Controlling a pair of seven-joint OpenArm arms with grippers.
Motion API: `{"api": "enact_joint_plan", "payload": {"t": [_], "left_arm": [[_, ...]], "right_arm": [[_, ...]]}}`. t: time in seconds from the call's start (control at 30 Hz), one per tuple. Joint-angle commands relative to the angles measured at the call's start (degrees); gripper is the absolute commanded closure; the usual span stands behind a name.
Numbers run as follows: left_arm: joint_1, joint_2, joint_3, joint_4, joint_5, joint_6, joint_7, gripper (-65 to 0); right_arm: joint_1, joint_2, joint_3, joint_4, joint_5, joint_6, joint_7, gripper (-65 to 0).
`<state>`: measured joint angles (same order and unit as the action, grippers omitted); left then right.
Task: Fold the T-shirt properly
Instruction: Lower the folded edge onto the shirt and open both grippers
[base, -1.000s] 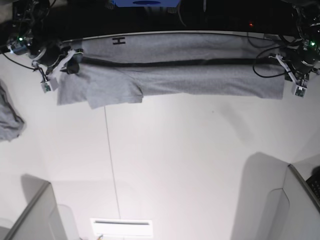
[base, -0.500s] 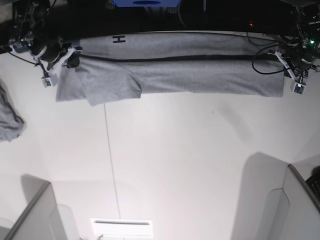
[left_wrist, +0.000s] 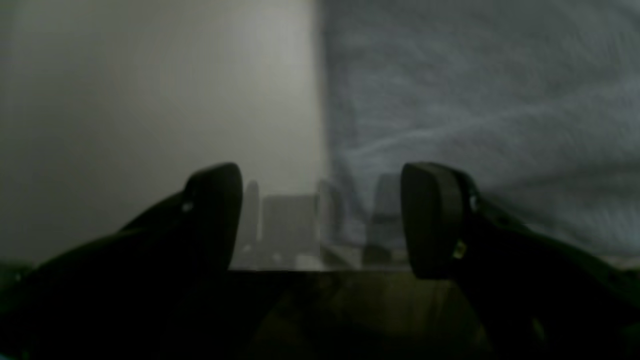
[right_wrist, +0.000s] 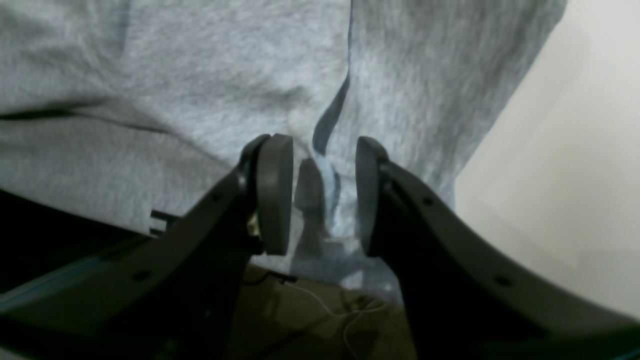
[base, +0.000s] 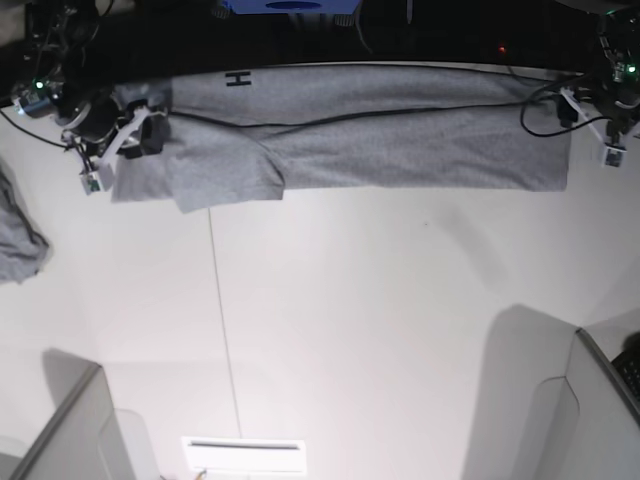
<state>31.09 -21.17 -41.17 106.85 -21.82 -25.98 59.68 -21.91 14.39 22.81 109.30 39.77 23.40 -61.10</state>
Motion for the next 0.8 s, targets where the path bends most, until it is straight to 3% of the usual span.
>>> {"api": "enact_joint_plan", "payload": {"t": [0.0, 0.23, 0.5, 0.77], "left_arm": [[0.1, -0.4, -1.8, 0.9, 0.1, -0.1, -0.3, -48.1], [0.3, -0.2, -3.6, 0.9, 0.0, -0.1, -0.3, -48.1], [0.0, -0.1, -3.7, 0.9, 0.0, -0.1, -0.4, -48.1], [-0.1, -0.1, -3.7, 0.8, 0.0, -0.1, -0.4, -48.1]], "right_arm": [[1.8, 0.9, 0.1, -0.6, 0.5, 0.1, 0.0, -21.0], [9.1, 0.4, 0.0, -5.7, 0.5, 0.1, -6.3, -29.0], [9.4, 0.3, -0.3, -10.0, 0.9, 0.5, -6.5, -29.3], [9.8, -1.3, -6.0, -10.2, 0.5, 0.5, -6.0, -29.1]]}}
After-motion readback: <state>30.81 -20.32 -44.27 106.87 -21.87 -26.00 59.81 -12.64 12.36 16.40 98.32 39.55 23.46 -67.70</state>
